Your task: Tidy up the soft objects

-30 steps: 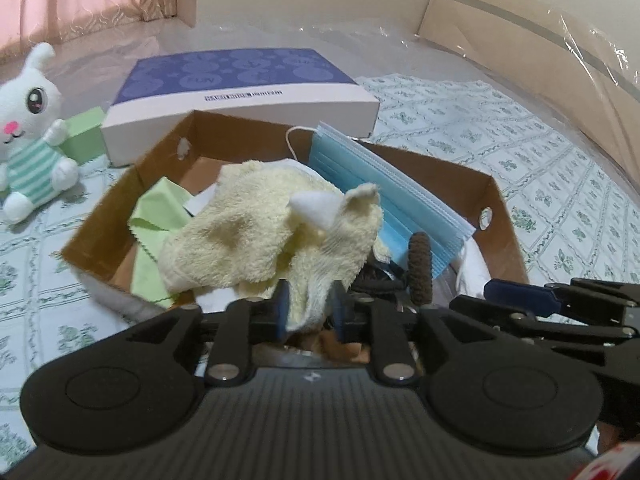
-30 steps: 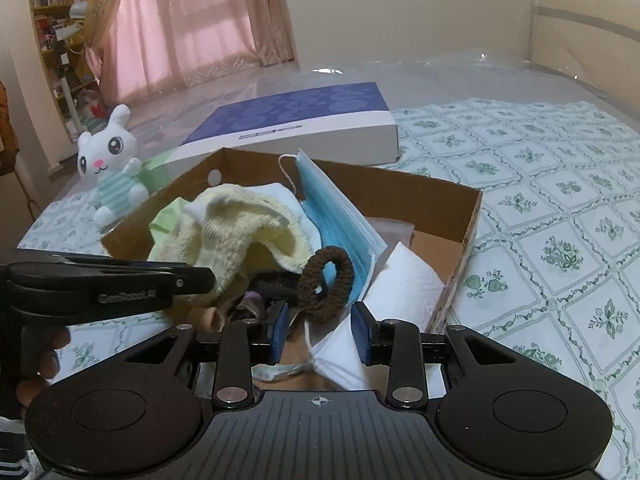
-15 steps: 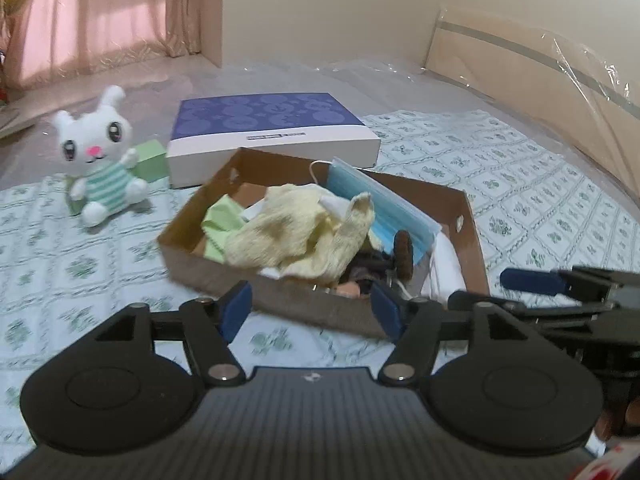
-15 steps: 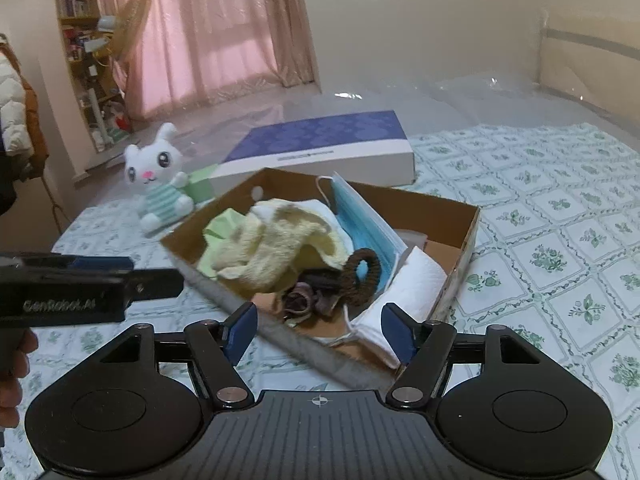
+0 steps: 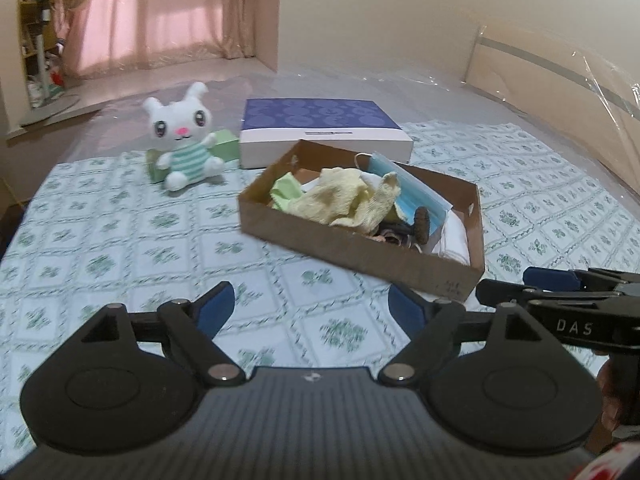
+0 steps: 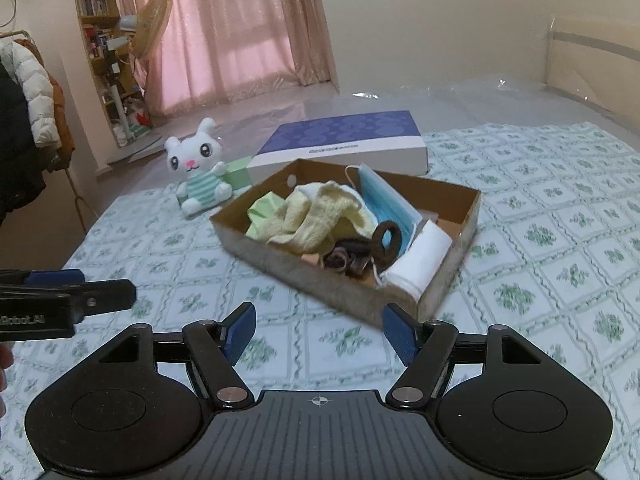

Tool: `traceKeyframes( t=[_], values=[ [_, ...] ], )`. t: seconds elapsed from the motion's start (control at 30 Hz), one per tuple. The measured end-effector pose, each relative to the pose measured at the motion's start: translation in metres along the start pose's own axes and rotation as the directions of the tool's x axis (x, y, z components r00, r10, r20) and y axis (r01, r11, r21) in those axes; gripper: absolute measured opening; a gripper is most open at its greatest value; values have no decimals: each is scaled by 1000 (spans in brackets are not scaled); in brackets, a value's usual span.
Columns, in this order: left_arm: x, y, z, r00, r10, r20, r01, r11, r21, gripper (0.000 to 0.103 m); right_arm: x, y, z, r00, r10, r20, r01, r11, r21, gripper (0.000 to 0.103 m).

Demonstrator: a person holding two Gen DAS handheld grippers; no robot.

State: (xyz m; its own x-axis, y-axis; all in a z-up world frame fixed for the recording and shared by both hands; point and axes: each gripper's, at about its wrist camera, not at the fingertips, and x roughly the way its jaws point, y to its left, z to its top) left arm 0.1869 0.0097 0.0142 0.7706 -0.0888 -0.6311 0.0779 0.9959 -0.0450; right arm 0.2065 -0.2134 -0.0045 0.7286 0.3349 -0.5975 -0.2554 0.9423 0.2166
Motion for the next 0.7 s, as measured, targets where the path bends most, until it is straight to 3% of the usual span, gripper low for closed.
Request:
traceKeyframes(
  t=[0.33,0.7],
  values=[
    [-64,-1,-35,996,87,-9,-87,996,-10,83,-43,16,-27,998,53,-24,-54,998,-13,70],
    [-113,1,-69,993,117,-28,-118,992,-50,83,-78,43,-52,992,105,-67,-109,992,-57,70]
  ],
)
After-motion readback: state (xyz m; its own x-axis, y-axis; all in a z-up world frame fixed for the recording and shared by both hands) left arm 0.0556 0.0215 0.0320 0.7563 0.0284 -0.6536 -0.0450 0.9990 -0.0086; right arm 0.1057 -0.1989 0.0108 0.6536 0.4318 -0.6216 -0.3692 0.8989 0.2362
